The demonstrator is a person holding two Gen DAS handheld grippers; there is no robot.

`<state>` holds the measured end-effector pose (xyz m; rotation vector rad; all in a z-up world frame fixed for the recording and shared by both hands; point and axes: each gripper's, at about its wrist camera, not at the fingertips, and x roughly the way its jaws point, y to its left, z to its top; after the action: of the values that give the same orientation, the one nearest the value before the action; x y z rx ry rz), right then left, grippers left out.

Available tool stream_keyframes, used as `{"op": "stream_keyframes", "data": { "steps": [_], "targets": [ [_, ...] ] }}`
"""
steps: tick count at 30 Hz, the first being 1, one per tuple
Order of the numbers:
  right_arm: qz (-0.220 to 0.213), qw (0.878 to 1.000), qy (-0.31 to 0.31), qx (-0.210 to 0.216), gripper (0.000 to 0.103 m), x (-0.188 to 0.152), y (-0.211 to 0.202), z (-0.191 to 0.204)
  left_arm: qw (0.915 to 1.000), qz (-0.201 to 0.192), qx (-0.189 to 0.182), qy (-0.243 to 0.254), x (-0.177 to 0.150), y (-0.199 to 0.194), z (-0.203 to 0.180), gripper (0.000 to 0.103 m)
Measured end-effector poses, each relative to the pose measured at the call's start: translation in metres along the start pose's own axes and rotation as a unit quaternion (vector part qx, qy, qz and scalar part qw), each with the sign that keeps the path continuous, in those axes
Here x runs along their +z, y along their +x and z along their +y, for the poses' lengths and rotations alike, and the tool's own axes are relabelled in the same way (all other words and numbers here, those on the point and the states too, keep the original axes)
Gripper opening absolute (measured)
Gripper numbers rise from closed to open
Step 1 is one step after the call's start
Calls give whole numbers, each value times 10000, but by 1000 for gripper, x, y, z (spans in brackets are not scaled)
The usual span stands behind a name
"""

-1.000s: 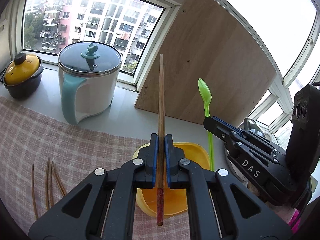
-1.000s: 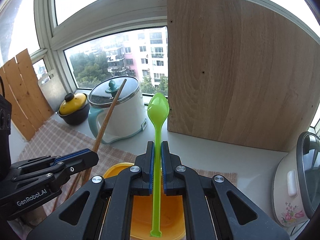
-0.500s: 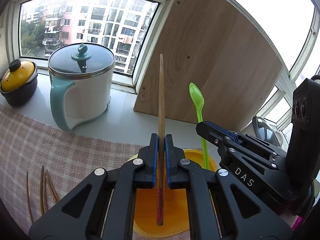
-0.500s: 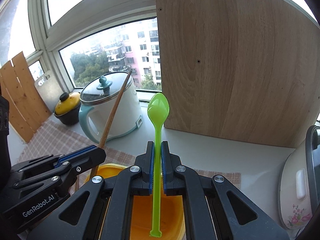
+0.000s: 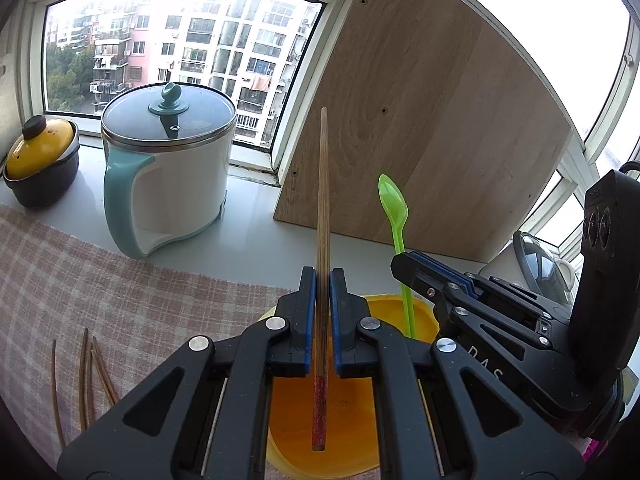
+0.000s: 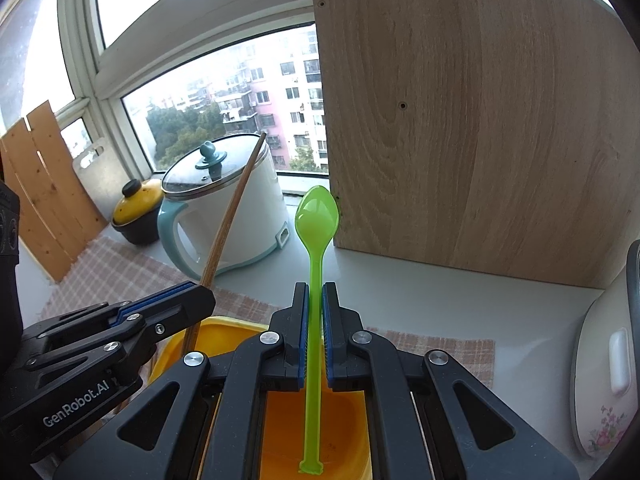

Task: Organize utensils
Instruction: 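Lower both held utensils into the yellow container and open both tools, then move both tools back over the remaining chopsticks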

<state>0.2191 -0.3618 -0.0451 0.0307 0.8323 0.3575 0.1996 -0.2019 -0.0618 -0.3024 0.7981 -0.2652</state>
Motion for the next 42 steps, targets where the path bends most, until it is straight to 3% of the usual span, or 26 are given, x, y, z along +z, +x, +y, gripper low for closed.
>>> {"op": "stream_keyframes", "data": {
  "steps": [14, 16, 18, 31, 33, 35, 40, 42],
  "targets": [
    [51, 10000, 15, -75, 5, -11, -11, 2, 9998, 39, 31, 183, -9, -7, -2, 5],
    [57, 9999, 9, -108, 8, -11, -13, 2, 9998, 19, 17, 178, -9, -10, -1, 5],
    [36, 9999, 18, -126, 17, -13, -17, 3, 9998, -4, 20, 183, -9, -13, 0, 5],
    [-97, 9998, -41, -181, 18, -24, -53, 23, 9988, -227, 265, 348, -18, -58, 7, 5],
    [-157, 9997, -99, -182, 25, -25, -60, 29, 9983, -278, 326, 397, -20, -66, 8, 8],
    [-235, 9995, -134, -162, 38, -26, -68, 35, 9979, -328, 358, 437, -21, -75, 10, 27],
    [-276, 9994, -191, -74, 44, -33, -82, 50, 9969, -358, 496, 498, -27, -94, 21, 29],
    [-276, 9994, -201, -48, 60, -37, -86, 56, 9966, -343, 540, 523, -30, -101, 28, 29]
  ]
}}
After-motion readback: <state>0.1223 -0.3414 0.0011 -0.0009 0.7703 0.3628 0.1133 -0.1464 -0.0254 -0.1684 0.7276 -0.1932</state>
